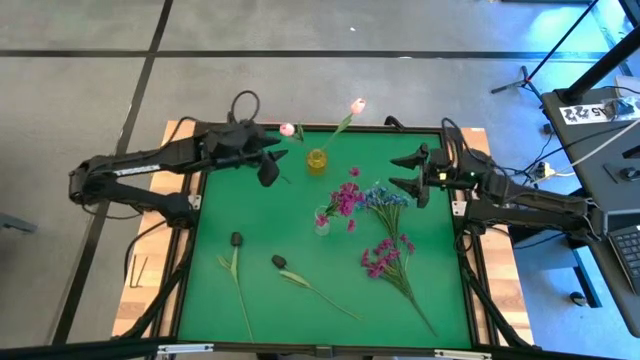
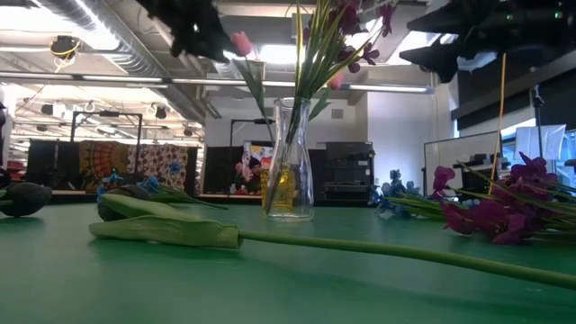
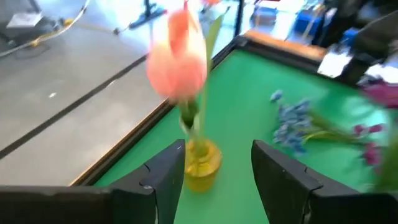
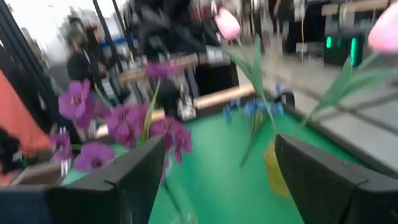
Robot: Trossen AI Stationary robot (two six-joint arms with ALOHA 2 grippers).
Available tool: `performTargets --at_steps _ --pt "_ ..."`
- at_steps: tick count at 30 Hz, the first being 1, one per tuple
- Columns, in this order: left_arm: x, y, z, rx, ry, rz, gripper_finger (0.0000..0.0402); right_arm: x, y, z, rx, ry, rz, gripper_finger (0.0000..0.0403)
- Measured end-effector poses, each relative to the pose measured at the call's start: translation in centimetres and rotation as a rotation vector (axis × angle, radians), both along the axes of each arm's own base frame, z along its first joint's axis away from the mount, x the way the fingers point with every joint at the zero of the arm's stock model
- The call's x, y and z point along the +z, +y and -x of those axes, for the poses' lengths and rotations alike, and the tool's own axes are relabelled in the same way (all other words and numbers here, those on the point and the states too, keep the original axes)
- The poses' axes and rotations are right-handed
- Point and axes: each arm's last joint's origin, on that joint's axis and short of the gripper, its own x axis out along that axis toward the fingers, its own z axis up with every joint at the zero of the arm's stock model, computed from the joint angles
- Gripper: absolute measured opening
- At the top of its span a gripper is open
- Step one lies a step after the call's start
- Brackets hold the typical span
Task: Sort flowers into vase by color
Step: Put the pink flower into the yellow vase, then put the right blue flowers into the yellow vase
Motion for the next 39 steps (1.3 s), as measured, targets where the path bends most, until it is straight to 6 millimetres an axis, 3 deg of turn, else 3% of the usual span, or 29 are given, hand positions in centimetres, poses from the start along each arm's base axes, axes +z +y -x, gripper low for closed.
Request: performTargets --at_steps 5,12,16,25,32,39 --pt "0.8 -2.1 0.2 -0.081 -0.050 0.004 0.0180 1.0 0.1 -0.1 0.028 0.213 -0.072 0.0305" --pt "0.8 -4.2 -0.1 -0.121 -0.042 -0.027 0.0177 -0.4 1.1 -0.5 0.089 0.436 -0.146 0.0305" --pt "1.7 -5.0 0.9 -0.068 -0.062 -0.108 0.0171 -1.5 1.8 -0.7 0.060 0.551 -0.169 0.0305" --pt "3.9 -5.0 3.9 0.031 -0.171 -0.186 0.0166 -3.2 2.6 -1.7 -0.019 0.696 -0.211 0.0305" --pt "3.9 -5.0 3.7 0.024 -0.159 -0.202 0.0166 -6.0 2.1 -2.7 -0.243 0.912 -0.264 0.0305" --pt "4.1 -5.3 3.3 -0.084 -0.194 -0.182 0.0166 -8.9 2.0 -4.5 -0.284 1.074 -0.318 0.0305"
